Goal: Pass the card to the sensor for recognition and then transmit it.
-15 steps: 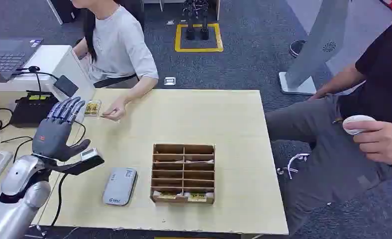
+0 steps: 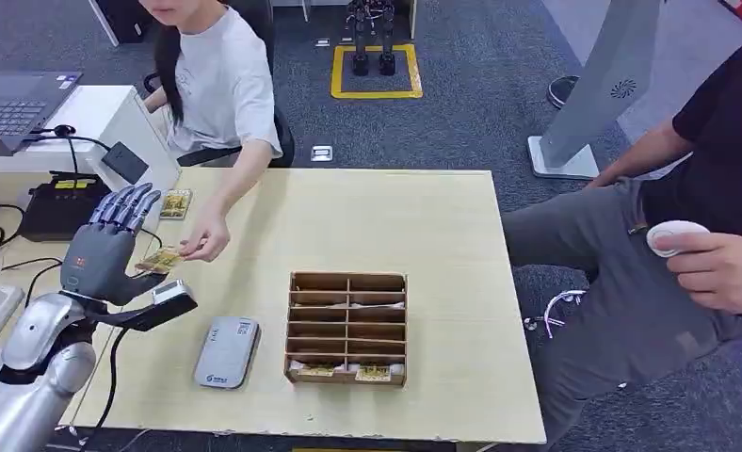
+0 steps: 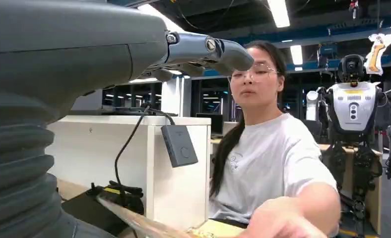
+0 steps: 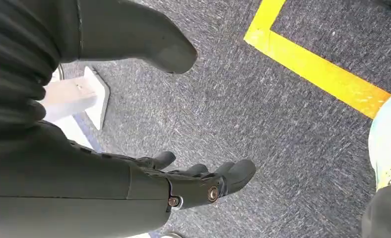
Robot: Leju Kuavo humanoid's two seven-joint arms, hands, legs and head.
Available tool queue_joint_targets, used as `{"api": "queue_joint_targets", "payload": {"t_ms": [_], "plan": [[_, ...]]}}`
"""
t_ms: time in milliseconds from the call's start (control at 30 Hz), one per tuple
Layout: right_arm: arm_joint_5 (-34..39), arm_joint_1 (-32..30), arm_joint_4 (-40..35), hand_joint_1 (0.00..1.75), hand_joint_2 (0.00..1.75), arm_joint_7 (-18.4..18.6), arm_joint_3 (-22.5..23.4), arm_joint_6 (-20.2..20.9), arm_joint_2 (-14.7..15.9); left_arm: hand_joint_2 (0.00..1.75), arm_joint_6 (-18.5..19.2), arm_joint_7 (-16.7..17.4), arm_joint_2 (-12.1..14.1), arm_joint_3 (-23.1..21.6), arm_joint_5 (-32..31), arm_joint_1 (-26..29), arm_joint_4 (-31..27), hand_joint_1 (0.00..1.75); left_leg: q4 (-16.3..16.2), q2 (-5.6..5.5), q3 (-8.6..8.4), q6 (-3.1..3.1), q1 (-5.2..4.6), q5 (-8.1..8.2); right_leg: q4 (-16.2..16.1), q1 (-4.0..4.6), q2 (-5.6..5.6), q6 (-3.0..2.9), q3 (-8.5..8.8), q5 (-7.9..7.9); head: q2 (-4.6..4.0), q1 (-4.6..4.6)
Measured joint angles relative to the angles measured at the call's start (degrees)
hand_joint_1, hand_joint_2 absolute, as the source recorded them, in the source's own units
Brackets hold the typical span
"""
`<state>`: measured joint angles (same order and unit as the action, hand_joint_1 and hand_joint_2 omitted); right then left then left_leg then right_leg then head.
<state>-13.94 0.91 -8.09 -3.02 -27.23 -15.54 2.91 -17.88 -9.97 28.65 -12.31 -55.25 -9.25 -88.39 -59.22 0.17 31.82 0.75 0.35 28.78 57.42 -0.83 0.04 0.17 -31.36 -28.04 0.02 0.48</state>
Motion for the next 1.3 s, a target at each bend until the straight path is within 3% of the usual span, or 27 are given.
{"api": "queue_joint_targets", "payload": {"t_ms": [33,67,100,533,733,800,900,1033,1167,1300], "plan": [[0.0,0.0,0.0,0.00,1.75,0.1,0.0,0.0,0.0,1.75,0.0,0.0,0.0,0.0,0.0,0.0,0.0,0.00,0.0,0.00,0.00,0.00,0.00,0.00,0.0,0.00,0.00,0.00,0.00,0.00,0.00,0.00],[0.0,0.0,0.0,0.00,1.75,0.2,0.0,0.0,0.0,1.75,0.0,0.0,0.0,0.0,0.0,0.0,0.0,1.69,0.0,0.00,0.00,0.00,0.00,0.00,0.0,0.00,0.00,0.00,0.00,0.00,0.00,0.00],[-0.1,0.0,0.0,0.00,1.75,0.2,0.0,0.0,0.0,1.75,0.1,0.0,0.0,0.0,0.0,0.0,0.0,1.75,0.0,0.00,0.00,0.00,0.00,0.00,0.0,0.00,0.00,0.00,0.00,0.00,0.00,0.00],[-0.3,0.0,-0.1,0.00,1.75,0.1,0.0,-0.1,0.0,1.75,0.0,-1.1,0.0,0.0,2.7,0.1,0.0,1.75,0.0,0.00,0.01,0.00,0.01,0.00,0.0,0.00,0.00,0.00,0.00,0.00,0.00,0.02],[-0.4,0.0,-0.2,0.00,1.75,0.0,0.0,-0.2,0.0,1.75,-0.5,-4.7,0.3,0.0,7.2,0.6,-0.1,1.75,0.0,0.00,0.01,0.00,0.01,0.00,0.0,0.01,0.00,0.00,0.00,0.00,0.00,0.02],[-0.4,0.0,-0.2,0.00,1.75,0.0,0.0,-0.2,0.0,1.75,2.7,-5.4,0.4,0.0,10.6,1.0,-0.5,1.75,0.0,0.00,0.01,0.00,0.02,0.00,0.0,0.02,0.00,0.00,0.00,0.00,-0.02,0.00],[-0.2,0.0,-0.2,0.00,1.75,0.0,0.0,-0.2,0.0,1.75,14.4,-4.5,0.5,0.0,19.2,1.1,-1.0,1.75,0.0,0.00,0.01,0.00,0.03,0.00,0.0,0.02,-0.01,0.00,0.00,0.00,-0.02,0.02],[-0.5,0.0,-0.2,0.00,1.75,0.0,0.0,-0.2,0.0,1.75,25.8,-5.5,2.4,0.0,27.6,2.3,-1.9,1.75,0.0,0.14,0.01,0.00,0.10,0.00,0.0,0.08,0.11,-0.06,0.00,0.04,0.00,0.02],[-1.1,0.0,-0.2,0.00,1.75,0.0,-0.2,-0.2,0.0,1.75,30.6,-7.1,4.6,0.0,33.0,5.8,-3.3,1.75,0.0,0.14,0.02,-0.01,0.12,0.00,0.0,0.10,0.14,-0.07,-0.05,0.02,-0.02,0.00],[-1.4,0.1,-0.2,0.00,1.75,0.5,-0.7,-0.9,0.0,1.75,31.5,-5.4,4.7,-0.1,33.3,7.7,-3.5,1.75,0.0,0.10,0.05,-0.01,0.14,0.00,0.0,0.12,0.08,-0.08,-0.05,0.02,-0.02,0.02]]}}
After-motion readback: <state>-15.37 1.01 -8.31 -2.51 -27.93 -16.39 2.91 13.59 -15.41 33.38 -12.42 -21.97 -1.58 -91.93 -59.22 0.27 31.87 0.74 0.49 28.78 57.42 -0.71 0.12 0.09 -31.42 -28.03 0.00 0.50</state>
